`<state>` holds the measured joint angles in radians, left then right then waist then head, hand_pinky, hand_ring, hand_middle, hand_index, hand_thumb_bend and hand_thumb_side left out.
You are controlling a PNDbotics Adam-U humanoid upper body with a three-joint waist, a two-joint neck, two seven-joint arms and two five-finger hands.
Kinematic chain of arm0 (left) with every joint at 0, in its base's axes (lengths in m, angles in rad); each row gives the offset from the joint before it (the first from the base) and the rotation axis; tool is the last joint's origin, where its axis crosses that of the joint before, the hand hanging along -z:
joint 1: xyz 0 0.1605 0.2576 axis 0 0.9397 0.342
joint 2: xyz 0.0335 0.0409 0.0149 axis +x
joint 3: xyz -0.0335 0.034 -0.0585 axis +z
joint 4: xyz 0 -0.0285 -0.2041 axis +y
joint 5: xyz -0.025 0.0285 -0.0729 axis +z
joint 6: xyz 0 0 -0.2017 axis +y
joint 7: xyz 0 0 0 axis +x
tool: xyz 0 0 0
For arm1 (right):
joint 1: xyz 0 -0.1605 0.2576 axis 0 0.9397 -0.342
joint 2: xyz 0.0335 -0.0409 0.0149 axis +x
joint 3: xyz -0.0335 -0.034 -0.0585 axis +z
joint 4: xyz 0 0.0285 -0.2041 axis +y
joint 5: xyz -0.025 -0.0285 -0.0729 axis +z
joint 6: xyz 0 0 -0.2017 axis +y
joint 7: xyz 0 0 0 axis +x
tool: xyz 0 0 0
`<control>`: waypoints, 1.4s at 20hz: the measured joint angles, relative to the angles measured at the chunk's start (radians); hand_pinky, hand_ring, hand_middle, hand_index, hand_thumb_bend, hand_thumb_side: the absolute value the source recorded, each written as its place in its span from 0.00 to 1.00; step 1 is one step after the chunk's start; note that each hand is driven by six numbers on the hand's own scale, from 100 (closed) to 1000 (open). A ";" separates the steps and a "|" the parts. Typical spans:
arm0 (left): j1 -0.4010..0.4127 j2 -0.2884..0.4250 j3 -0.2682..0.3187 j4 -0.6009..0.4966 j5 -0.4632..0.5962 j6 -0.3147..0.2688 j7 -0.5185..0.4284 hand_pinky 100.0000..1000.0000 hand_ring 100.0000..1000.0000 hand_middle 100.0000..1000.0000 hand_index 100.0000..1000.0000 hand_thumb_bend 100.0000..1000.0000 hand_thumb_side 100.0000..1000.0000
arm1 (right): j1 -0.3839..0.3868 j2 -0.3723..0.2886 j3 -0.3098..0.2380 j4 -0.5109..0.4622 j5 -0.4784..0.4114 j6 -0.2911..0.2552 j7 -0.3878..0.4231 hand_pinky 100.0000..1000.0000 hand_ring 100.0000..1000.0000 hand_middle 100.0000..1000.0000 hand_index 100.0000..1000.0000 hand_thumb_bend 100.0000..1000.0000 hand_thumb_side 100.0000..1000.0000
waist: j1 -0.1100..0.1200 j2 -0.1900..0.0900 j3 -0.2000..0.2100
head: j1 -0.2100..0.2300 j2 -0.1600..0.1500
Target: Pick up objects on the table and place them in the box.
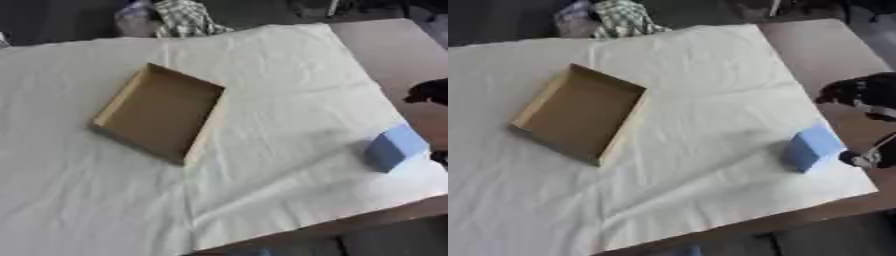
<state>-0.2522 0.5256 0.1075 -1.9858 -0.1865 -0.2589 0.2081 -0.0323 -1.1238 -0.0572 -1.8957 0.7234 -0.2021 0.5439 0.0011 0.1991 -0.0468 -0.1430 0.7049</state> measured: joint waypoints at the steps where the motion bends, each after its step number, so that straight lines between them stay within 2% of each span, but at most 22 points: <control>1: -0.001 0.000 0.000 0.000 0.000 0.000 0.000 0.62 0.63 0.52 0.71 0.36 0.55 | -0.004 0.000 0.002 0.005 0.003 -0.001 -0.002 0.89 0.91 0.94 1.00 0.33 0.29 | 0.001 0.002 0.001 | -0.005 -0.005; 9: -0.004 -0.008 0.000 0.000 0.002 0.002 -0.004 0.62 0.63 0.52 0.71 0.36 0.56 | -0.030 -0.001 0.017 0.053 0.006 -0.011 -0.015 0.89 0.91 0.94 1.00 0.35 0.28 | 0.010 0.012 0.007 | -0.023 -0.014; 28: -0.014 -0.018 -0.006 0.000 0.008 0.005 -0.015 0.61 0.62 0.51 0.71 0.36 0.57 | -0.058 -0.025 0.064 0.157 0.024 -0.054 -0.014 0.89 0.91 0.94 1.00 0.37 0.30 | 0.019 0.029 0.021 | -0.017 -0.014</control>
<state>-0.2658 0.5078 0.1010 -1.9858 -0.1782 -0.2541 0.1933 -0.0898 -1.1490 0.0069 -1.7386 0.7473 -0.2559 0.5301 0.0206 0.2278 -0.0254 -0.1604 0.6913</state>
